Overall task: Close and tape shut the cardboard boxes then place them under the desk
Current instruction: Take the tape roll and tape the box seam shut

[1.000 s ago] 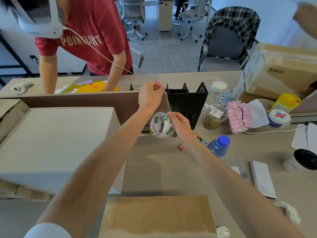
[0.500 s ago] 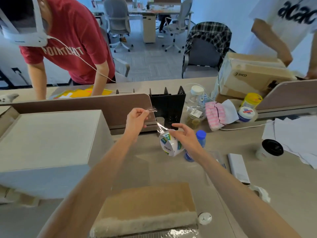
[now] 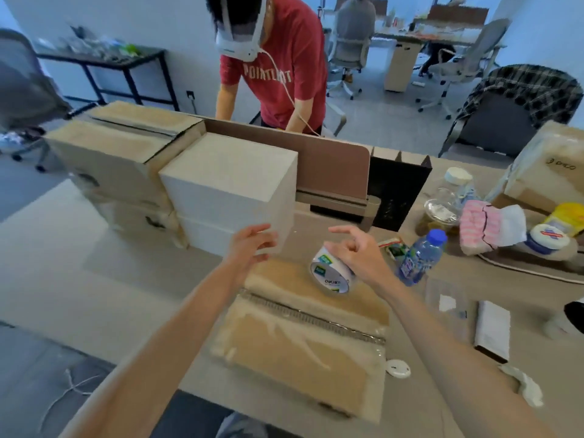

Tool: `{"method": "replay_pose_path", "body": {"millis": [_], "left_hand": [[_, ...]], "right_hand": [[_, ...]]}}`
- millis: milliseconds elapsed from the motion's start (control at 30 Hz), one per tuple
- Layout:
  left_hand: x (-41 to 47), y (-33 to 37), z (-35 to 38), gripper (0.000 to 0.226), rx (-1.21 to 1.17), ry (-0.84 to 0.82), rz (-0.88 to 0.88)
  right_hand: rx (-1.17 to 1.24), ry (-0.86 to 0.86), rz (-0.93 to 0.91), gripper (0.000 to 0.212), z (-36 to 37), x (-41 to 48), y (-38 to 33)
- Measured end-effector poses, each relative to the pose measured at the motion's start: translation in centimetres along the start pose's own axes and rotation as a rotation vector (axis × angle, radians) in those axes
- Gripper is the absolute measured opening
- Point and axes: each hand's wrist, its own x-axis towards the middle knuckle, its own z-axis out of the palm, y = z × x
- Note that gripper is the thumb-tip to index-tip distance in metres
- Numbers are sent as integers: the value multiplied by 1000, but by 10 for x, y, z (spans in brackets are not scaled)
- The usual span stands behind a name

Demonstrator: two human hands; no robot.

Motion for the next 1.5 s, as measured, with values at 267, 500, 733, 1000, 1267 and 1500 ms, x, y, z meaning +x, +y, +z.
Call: {"method": "replay_pose_path", "body": {"millis": [267,500,733,1000,1267,1500], "left_hand": [[-39,-22,-92,18,53,113,-9],[-30,-53,-124,11,143,50,-73],[-12,-68,-137,11,198,-75,-139],[-1,-87,-141,15,213,-93,-193],[5,-96,-142,13,246,-100,-216],[6,-99,-143,14,318,-115,-201]], "right_hand": [[-61,-110,-10,11,77,-13,-21],[-157,-42,67,13,107,-12,-22],[-310,-55,150,18,121,-6,-24],[-535,-81,200,18,135,0,-23],[-567,-98,230,12,140,6,-25],[-566,-96,244,12,140,6,-26]]}}
